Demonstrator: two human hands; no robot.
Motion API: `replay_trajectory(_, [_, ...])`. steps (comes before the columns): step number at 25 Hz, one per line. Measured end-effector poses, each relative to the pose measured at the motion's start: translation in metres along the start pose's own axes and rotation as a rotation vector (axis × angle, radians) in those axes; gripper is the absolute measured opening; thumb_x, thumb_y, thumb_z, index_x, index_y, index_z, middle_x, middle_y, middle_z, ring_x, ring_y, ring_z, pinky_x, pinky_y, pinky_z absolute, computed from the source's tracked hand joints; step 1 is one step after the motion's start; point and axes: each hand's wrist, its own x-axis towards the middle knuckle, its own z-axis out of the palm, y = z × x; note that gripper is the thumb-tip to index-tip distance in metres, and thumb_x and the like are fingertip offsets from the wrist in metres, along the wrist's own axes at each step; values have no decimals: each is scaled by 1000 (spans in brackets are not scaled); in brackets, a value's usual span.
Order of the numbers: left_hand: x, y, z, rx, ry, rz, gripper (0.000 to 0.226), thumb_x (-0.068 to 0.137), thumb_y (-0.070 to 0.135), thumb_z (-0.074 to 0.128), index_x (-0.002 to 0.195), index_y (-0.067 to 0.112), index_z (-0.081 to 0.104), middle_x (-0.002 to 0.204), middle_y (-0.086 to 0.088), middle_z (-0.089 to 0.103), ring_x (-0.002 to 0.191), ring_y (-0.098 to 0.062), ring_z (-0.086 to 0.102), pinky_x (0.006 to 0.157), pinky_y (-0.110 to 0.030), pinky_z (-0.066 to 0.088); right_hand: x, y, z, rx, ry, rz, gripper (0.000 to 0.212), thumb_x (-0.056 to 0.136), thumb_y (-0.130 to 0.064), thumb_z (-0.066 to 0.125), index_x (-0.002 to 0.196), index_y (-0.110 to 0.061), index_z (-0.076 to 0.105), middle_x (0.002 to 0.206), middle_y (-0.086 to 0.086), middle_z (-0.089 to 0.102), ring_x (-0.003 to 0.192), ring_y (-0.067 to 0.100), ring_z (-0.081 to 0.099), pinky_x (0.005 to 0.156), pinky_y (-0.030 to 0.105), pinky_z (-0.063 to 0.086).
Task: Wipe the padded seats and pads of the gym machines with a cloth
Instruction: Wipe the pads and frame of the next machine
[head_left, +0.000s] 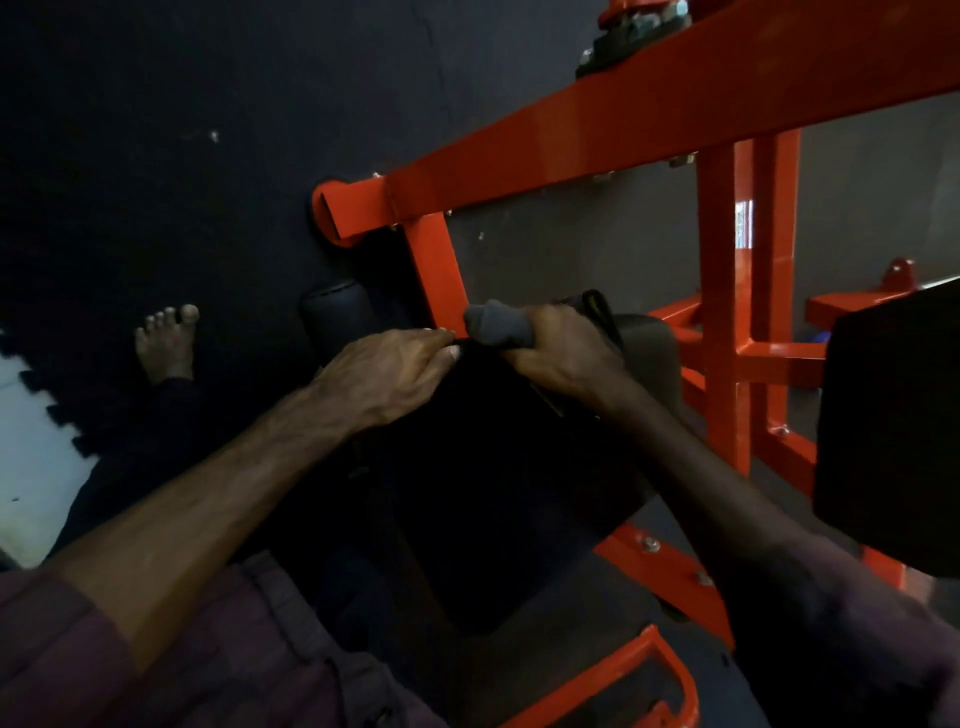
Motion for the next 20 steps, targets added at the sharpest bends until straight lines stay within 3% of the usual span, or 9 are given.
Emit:
replay_trajectory(2, [9,1,1,19,-40,-6,72,98,63,16,140,23,60,143,-5,66,129,-32,64,103,-51,53,1,14,1,61,-19,-18,51,83,-43,69,128,-18,73,118,14,77,113,30,72,88,37,57])
replay_trajectory(5, [15,4,1,24,-73,2,70,101,58,22,150,20,55,154,-4,57,139,-28,56,112,-49,48,14,48,-20,-13,31,231,61,86,-57,67,125,-9,71,122,23,72,116,39,69,93,43,53])
replay_trajectory(10, [28,10,5,42,-94,13,69,101,56,23,152,20,53,154,-5,58,138,-29,58,112,-48,48,-4,38,5,-4,86,-83,52,81,-43,61,126,-19,72,120,12,76,112,35,70,97,40,52])
replay_trajectory(13, [38,17,7,62,-119,21,74,100,58,20,152,18,53,154,-6,57,140,-27,56,114,-46,46,-2,74,-20,-15,225,188,38,95,-43,68,118,-14,75,117,19,75,115,39,68,103,43,46])
replay_trajectory(14, [42,21,8,58,-122,24,75,99,60,19,150,18,55,151,-7,60,137,-28,58,112,-47,47,-2,76,-18,-14,241,208,38,95,-43,68,118,-13,75,118,19,75,116,38,67,106,43,43])
replay_trajectory(18, [60,38,13,47,-136,39,75,97,63,17,142,20,59,142,-10,66,128,-30,63,106,-48,51,-3,71,1,2,177,-52,50,88,-52,55,126,-23,70,125,7,74,122,31,66,114,43,37])
replay_trajectory(20, [68,45,13,96,-161,36,74,97,62,18,138,17,61,140,-10,66,127,-30,63,105,-49,50,-2,98,-21,6,198,121,42,95,-53,63,120,-21,72,124,12,74,122,33,66,114,44,35])
